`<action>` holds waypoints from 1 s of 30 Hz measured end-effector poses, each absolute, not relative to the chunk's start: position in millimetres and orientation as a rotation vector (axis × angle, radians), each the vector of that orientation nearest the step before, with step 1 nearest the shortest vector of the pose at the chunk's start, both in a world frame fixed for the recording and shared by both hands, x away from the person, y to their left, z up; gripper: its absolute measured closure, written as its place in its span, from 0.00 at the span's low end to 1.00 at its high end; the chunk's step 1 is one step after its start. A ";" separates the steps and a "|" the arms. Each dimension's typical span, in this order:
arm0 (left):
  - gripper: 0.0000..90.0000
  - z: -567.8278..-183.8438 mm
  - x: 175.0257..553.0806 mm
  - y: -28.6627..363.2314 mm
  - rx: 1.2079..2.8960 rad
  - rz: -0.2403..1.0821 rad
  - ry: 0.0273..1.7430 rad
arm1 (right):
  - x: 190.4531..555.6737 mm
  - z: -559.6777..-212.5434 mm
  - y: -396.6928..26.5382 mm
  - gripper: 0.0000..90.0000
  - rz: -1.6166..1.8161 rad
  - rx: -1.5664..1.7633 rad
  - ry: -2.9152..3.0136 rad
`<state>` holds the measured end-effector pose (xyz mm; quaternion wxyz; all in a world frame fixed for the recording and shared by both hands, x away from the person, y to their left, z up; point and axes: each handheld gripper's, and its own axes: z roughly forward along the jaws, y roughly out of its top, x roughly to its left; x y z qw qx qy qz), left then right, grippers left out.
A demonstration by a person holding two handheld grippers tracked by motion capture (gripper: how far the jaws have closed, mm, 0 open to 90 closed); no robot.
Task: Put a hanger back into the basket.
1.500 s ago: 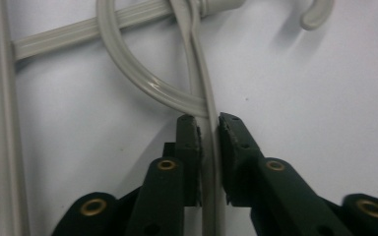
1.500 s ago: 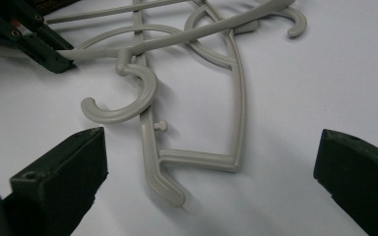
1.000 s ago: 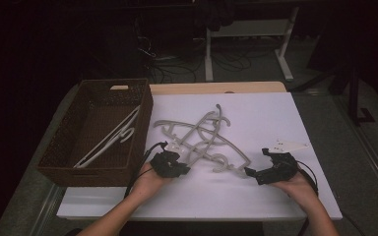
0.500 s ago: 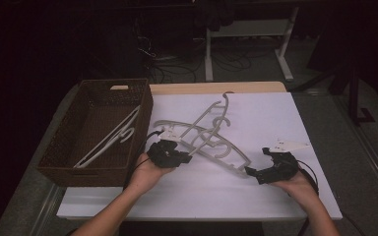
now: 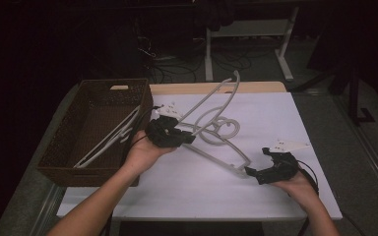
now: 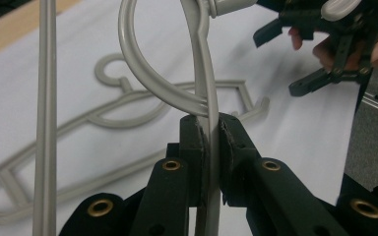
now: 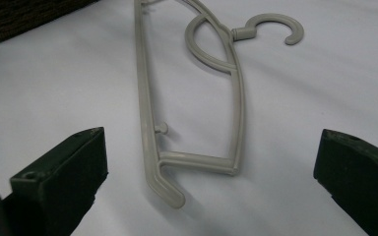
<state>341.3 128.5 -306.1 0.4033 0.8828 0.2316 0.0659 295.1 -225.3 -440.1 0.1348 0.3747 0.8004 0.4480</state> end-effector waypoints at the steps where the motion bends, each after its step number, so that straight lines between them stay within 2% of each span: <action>1: 0.91 -300.3 342.0 130.0 2.225 0.171 0.584 | 295.2 -440.1 -225.4 0.00 1.298 1.085 2.319; 13: 0.91 -251.2 355.2 177.1 2.229 0.246 0.584 | 295.3 -440.1 -225.9 0.00 1.301 1.089 2.317; 30: 0.91 -255.0 356.3 279.3 2.224 0.284 0.707 | 295.8 -440.7 -225.3 0.00 1.292 1.092 2.317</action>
